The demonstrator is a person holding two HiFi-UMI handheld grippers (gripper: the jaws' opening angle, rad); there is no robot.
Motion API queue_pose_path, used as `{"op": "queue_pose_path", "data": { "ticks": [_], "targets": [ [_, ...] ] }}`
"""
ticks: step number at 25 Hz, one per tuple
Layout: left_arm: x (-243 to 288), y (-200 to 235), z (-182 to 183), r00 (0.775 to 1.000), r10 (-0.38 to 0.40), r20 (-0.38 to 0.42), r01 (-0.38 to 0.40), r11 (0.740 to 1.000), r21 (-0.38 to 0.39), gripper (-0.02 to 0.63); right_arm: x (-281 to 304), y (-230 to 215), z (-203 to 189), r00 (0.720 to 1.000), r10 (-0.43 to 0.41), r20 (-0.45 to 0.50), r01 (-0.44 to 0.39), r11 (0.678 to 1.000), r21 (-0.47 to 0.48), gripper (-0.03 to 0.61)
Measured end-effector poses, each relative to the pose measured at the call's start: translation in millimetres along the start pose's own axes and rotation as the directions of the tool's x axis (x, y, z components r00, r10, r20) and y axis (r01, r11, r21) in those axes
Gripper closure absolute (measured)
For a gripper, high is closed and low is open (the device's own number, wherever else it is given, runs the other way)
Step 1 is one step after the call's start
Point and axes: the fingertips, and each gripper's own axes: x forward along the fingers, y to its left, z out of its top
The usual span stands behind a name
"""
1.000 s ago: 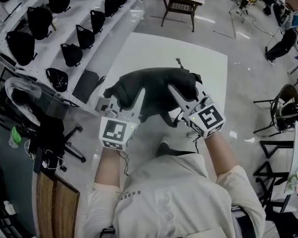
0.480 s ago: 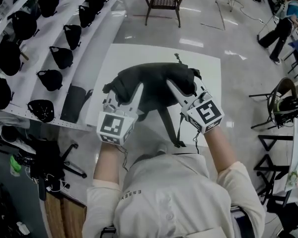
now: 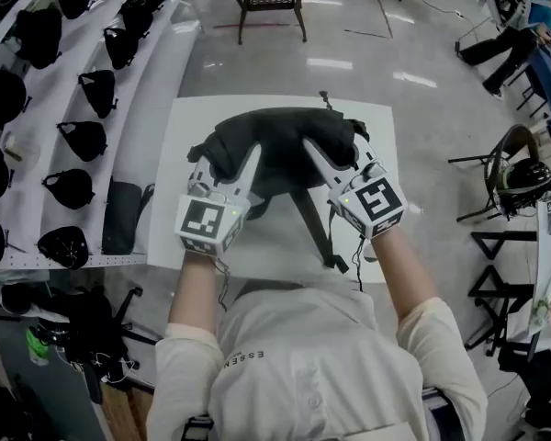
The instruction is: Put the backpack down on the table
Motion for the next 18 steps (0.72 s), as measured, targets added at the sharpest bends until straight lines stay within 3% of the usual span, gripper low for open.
{"op": "queue_pose_path", "data": {
  "ticks": [18],
  "targets": [
    [85,76,-32,0.989,-0.148,0.000,0.148,0.989,0.016,0.537,87,-57,-40,0.989,-0.141,-0.038,0.142,0.989,0.043,0.482]
  ]
}}
